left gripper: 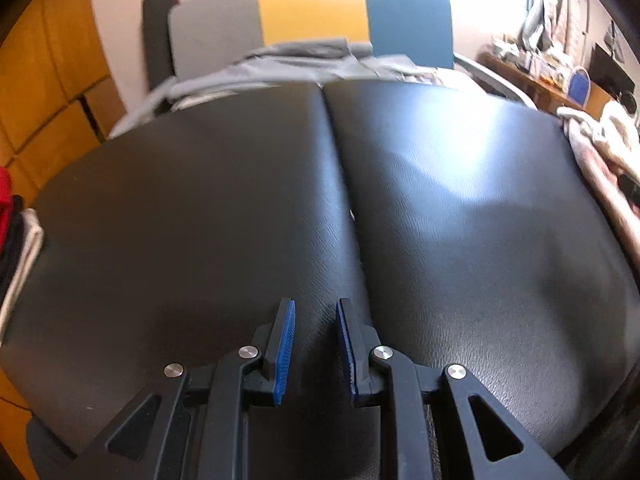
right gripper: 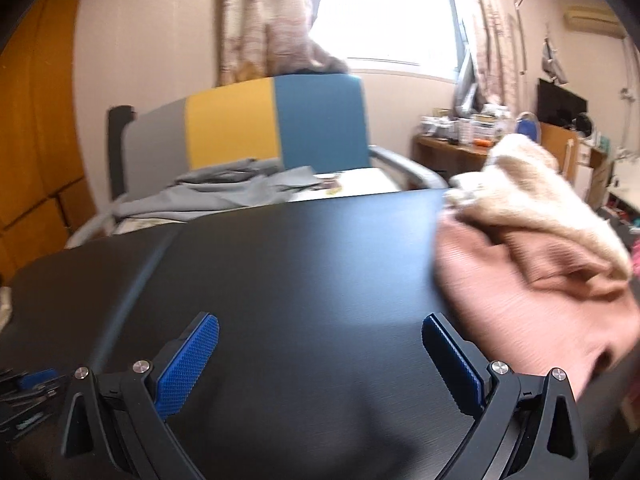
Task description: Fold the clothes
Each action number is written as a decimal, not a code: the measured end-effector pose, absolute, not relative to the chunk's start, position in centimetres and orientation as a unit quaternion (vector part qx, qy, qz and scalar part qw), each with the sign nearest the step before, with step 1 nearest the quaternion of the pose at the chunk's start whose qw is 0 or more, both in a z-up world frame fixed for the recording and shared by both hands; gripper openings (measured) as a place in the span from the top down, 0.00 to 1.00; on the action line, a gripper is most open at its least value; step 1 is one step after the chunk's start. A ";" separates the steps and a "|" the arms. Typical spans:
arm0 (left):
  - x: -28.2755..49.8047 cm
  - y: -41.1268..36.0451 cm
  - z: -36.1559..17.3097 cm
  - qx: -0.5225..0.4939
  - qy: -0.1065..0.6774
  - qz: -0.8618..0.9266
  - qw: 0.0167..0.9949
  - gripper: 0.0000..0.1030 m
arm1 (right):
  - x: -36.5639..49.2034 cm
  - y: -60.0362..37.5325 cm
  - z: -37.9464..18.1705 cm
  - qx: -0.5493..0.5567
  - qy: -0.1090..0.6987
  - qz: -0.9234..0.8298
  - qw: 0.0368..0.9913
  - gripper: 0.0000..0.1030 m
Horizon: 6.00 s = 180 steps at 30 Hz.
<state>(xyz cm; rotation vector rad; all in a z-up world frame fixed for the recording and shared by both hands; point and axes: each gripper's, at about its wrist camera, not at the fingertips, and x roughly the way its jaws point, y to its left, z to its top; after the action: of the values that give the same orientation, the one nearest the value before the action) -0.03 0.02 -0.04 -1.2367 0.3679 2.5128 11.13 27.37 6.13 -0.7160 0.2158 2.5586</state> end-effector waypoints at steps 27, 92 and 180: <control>1.8 2.7 -2.1 -0.387 0.142 0.892 0.184 0.56 | 5.9 50.9 8.1 -0.358 0.037 0.830 0.426 0.46; 3.4 2.5 3.4 -0.427 0.003 0.843 0.327 0.56 | 6.2 35.9 19.6 -0.174 0.220 0.945 0.167 0.89; -4.3 -12.4 5.7 -0.402 -0.084 0.864 0.290 0.89 | 10.5 22.9 -3.9 -0.409 0.029 0.911 -0.039 0.59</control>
<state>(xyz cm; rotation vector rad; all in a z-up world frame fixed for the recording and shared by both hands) -4.33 -12.40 5.72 -1.0729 -0.2244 2.3058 10.46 22.94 -3.88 -1.3183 0.0927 2.9353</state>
